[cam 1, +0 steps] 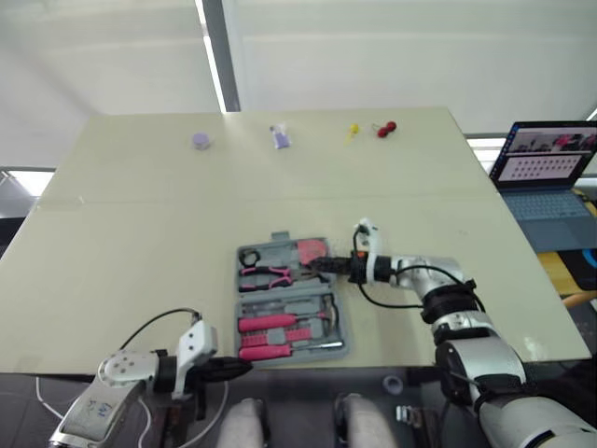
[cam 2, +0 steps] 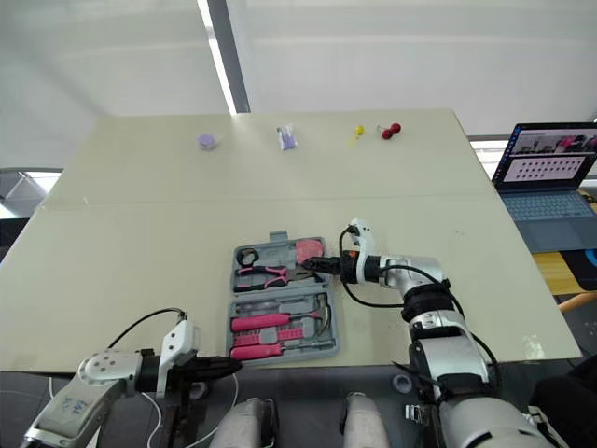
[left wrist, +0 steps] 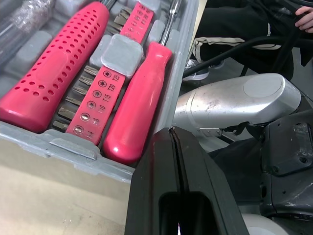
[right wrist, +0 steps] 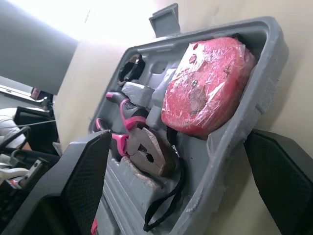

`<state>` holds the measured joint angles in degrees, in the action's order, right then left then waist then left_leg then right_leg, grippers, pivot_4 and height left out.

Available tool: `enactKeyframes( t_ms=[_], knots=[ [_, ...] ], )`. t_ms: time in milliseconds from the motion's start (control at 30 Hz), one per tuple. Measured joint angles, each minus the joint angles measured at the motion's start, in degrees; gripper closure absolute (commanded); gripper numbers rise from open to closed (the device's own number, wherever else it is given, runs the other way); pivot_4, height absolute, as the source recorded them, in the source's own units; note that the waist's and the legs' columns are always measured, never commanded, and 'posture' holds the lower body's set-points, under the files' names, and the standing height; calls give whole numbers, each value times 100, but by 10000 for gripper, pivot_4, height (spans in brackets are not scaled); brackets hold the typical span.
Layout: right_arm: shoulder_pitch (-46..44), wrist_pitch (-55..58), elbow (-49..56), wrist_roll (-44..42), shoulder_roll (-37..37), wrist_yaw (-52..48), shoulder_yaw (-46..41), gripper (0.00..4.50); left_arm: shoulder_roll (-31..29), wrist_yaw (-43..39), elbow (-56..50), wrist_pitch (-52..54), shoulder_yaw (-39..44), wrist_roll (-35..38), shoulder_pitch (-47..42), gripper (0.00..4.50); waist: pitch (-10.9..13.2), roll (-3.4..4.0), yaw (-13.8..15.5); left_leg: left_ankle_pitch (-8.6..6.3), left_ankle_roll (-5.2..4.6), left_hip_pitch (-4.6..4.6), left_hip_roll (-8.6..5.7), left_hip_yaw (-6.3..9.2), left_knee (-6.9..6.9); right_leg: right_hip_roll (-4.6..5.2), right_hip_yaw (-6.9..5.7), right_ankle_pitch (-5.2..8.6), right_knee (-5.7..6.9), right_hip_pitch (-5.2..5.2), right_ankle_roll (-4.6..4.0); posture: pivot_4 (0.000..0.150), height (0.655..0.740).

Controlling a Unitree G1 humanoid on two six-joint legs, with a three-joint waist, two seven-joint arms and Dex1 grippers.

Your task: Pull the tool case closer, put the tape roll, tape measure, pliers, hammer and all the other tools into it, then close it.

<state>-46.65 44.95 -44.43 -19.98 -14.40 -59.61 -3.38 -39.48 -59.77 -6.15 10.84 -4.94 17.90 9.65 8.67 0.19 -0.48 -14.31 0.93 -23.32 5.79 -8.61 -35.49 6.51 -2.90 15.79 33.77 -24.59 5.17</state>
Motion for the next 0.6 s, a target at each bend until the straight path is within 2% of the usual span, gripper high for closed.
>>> enactKeyframes(
  t_ms=[600],
  knots=[
    [98, -90, 485, -175, -279, -639, 155, 923, 1, -23, 4, -2, 1, 2, -41, 45000, 0, 0, -4, 0, 0, 1, 0, 0, 2, 1, 1, 1, -11, -6, -1, 1500, 7400]
  ],
)
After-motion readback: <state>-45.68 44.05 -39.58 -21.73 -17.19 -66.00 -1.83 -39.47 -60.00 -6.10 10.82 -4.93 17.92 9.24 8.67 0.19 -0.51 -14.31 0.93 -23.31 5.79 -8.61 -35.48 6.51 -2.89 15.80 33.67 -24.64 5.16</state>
